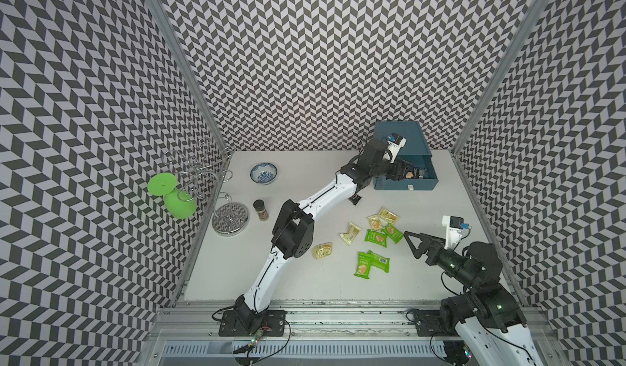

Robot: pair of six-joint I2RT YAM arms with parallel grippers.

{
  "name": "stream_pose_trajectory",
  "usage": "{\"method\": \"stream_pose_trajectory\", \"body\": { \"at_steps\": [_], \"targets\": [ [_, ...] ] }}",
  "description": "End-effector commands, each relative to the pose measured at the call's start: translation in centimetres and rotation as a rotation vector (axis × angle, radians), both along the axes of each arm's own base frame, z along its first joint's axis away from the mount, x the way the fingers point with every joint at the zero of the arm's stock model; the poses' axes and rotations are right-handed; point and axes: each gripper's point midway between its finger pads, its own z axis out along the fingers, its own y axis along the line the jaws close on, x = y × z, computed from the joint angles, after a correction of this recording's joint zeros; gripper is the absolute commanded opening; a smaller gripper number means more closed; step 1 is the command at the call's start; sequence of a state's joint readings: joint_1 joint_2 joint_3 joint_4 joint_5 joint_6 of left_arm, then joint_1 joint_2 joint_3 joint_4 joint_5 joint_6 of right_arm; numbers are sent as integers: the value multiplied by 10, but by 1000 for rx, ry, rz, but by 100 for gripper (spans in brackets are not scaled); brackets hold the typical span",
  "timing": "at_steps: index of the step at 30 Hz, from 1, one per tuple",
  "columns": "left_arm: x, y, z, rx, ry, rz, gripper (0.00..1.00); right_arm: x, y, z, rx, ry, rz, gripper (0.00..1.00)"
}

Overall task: Place the cookies into the drawer by color
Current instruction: Place the cookie in the drawer.

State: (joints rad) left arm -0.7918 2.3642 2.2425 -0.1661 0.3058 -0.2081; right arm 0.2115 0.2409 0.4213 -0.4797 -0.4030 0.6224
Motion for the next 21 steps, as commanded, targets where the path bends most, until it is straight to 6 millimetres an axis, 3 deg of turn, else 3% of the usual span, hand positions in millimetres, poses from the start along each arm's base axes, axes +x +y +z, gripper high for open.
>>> {"method": "stream_pose_trajectory", "body": {
  "at_steps": [1,9,15,21],
  "targets": [
    [3,0,-23,79,-1,24,63,1,-1,9,12,-39,-11,100],
    [-6,3,9,51,-37,18,68,0,-2,9,18,-39,-12,100],
    [-24,12,63,20,-109,20,71,-1,-2,10,21,-42,-14,100],
    [-44,39,122,-5,-174,43,72,-1,-1,13,26,-50,-11,100]
  ]
}}
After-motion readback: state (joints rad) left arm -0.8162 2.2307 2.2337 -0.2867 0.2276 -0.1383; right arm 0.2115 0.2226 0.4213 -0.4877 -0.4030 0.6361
